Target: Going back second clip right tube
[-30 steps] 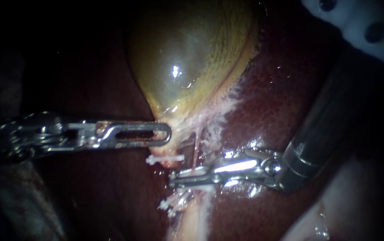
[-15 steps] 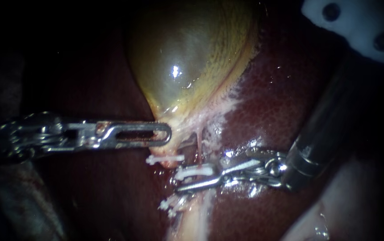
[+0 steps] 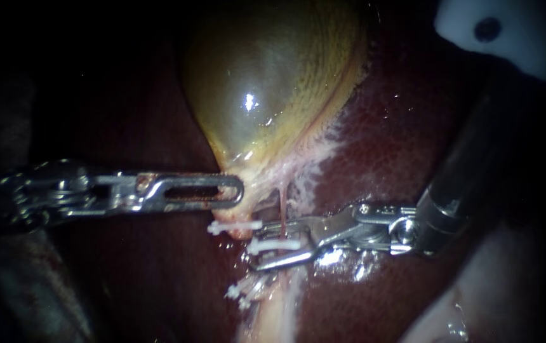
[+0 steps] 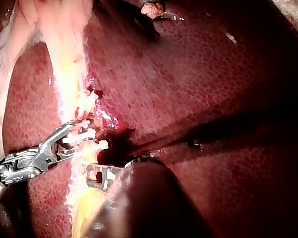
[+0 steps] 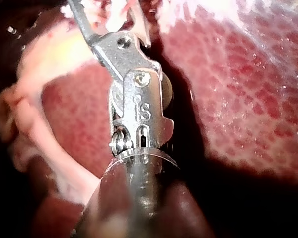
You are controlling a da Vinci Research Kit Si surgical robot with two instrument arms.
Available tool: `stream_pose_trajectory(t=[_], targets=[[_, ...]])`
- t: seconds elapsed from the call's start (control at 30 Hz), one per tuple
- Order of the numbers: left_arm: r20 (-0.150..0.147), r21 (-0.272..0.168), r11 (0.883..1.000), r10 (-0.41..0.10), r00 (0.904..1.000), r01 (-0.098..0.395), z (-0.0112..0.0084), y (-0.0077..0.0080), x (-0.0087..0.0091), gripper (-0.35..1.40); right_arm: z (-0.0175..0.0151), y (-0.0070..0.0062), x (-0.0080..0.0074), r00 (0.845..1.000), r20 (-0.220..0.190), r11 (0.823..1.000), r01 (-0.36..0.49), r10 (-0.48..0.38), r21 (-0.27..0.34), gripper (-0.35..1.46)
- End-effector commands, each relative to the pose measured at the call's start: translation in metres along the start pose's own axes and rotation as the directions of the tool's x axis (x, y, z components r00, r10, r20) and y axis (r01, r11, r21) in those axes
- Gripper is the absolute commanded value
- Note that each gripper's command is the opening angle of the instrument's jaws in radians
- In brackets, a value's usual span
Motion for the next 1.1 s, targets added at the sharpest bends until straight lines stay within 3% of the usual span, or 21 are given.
stream_pose_trajectory(t=[0.03, 0.33, 0.77, 1.1], targets=[[0.000, 0.000, 1.000, 0.000, 1.0000, 0.000, 0.0000, 0.0000, 0.0000, -0.35, 0.0000, 0.0000, 0.0000, 1.000, 0.000, 1.000, 0.004, -0.004, 0.000, 0.49], [0.000, 0.000, 1.000, 0.000, 1.0000, 0.000, 0.0000, 0.0000, 0.0000, -0.35, -0.0011, -0.0001, -0.0002, 1.000, 0.000, 1.000, 0.005, -0.005, -0.006, 0.49], [0.000, 0.000, 1.000, 0.000, 1.0000, 0.000, 0.0000, 0.0000, 0.0000, -0.35, -0.0059, -0.0005, 0.0003, 0.999, -0.002, 0.996, 0.054, -0.054, -0.070, 0.48], [0.000, 0.000, 1.000, 0.000, 1.0000, 0.000, 0.0000, 0.0000, 0.0000, -0.35, -0.0101, -0.0029, 0.0014, 0.996, 0.003, 0.989, 0.089, -0.090, -0.114, 0.48]])
